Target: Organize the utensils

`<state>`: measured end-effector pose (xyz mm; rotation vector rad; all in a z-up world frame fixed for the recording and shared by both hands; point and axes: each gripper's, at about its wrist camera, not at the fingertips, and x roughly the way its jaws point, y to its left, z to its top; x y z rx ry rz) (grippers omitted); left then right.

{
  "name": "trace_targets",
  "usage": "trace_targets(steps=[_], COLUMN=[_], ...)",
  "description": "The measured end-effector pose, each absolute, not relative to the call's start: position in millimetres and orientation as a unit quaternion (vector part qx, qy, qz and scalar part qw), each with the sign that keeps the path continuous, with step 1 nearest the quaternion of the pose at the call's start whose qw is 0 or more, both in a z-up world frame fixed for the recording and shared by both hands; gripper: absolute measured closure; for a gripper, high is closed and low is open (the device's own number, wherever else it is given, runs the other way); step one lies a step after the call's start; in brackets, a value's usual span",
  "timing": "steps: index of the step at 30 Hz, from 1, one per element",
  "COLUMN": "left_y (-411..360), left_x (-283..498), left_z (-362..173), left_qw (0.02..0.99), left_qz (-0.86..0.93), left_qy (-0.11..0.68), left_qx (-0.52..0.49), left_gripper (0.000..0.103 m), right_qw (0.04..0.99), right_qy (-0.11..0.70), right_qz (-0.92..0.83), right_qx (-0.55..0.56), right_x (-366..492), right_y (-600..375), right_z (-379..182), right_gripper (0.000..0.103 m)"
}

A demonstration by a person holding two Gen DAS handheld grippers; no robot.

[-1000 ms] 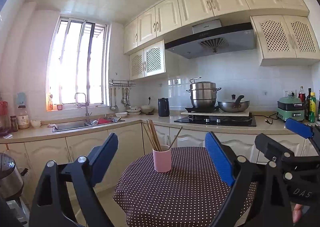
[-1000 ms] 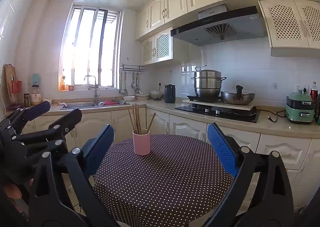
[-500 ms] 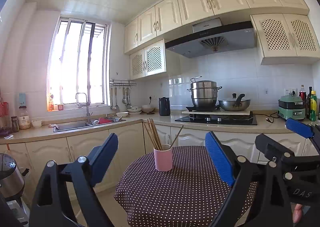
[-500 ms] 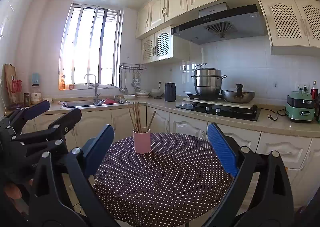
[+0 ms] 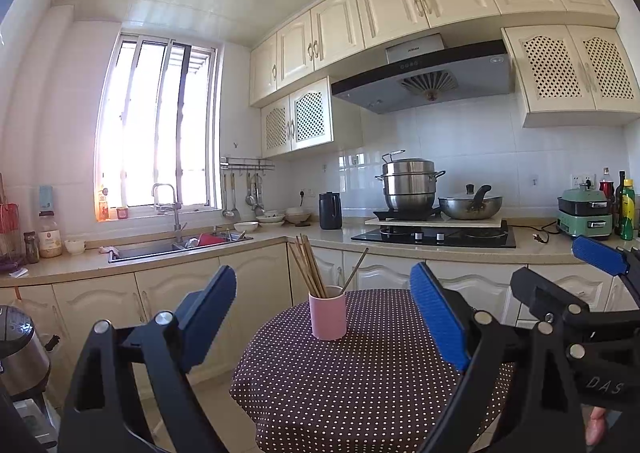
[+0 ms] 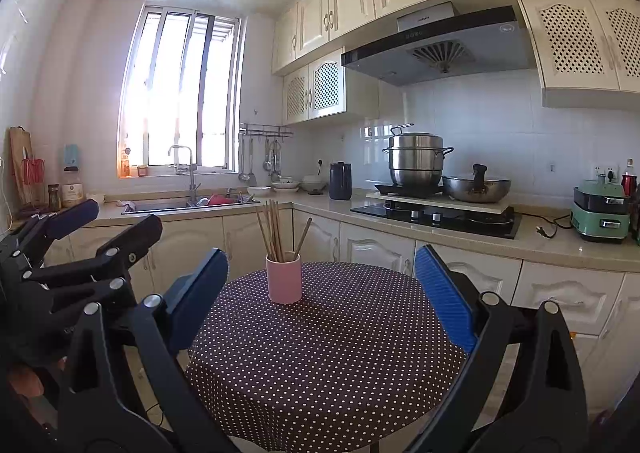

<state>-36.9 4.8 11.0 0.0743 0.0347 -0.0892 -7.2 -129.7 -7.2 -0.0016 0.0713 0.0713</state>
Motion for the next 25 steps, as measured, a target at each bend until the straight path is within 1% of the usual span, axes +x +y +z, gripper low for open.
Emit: trace_targets(steps=[20,25], left_y=[4.7,5.9], left_x=[-33.8,-21.3], left_z=[10.4,3.8], left_qw=[0.998,0.998], left_qz=[-0.043,-0.039], left_qy=[0.02,0.03], left_qx=[0.04,0.036], left_gripper=[0.016,0.016], right_qw=[0.999,0.998], right_qy=[0.039,0.043], right_qz=[0.037,0.038], right_qx=[-0.001,-0.005], right_x=[-3.0,5.6], right_y=[-128.4,-126.2], right_z=[-11.4,-16.2], right_gripper=[0.01,0.009])
